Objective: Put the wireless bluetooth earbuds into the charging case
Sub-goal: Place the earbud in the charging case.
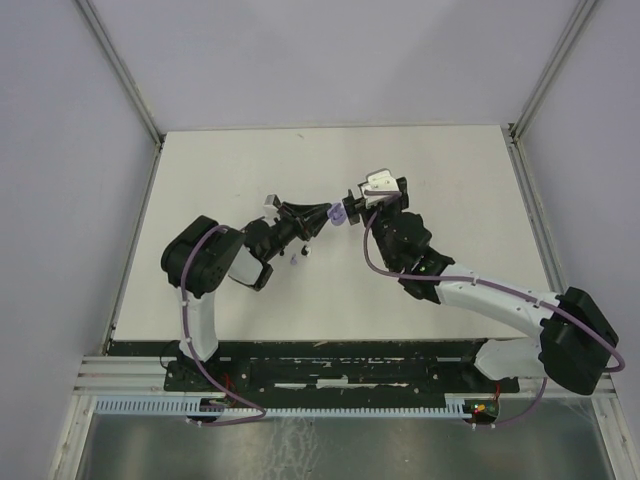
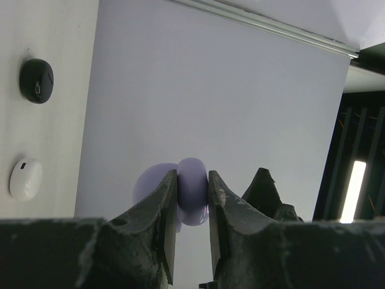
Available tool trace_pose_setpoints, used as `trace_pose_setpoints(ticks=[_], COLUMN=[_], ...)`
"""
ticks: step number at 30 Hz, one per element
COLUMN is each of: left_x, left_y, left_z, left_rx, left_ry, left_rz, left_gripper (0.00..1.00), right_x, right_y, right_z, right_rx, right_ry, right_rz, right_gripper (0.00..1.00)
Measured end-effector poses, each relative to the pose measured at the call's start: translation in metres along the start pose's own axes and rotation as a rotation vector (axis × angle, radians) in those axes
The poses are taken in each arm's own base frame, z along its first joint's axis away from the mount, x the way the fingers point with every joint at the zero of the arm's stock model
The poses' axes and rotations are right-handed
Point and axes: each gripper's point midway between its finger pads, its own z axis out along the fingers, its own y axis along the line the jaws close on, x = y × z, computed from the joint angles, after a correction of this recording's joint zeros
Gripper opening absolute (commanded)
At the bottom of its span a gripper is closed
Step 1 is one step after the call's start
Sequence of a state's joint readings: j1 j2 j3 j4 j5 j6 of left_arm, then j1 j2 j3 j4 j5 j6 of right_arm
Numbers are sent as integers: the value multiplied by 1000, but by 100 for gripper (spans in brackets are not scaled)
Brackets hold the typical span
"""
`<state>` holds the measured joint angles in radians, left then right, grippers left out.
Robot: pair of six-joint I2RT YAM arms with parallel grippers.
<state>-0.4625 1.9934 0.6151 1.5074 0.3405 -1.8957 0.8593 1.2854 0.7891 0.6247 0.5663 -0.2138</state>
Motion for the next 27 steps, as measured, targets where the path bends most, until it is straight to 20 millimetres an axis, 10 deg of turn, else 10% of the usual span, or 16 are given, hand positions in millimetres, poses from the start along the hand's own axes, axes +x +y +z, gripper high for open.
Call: trace_pose_setpoints(ticks=[16,27], left_x=[0,18], left_y=[16,-12], left_z=[-2,4], left_rx=[-43,-2], left_ry=[18,71], left_rz=[-3,125], left_gripper=[3,3], right_x=[43,58], right_y=[-12,-49], right_z=[-12,-25], right_rx=[74,61], right_ry=[282,406], right_rz=[55,149], right_gripper=[93,96])
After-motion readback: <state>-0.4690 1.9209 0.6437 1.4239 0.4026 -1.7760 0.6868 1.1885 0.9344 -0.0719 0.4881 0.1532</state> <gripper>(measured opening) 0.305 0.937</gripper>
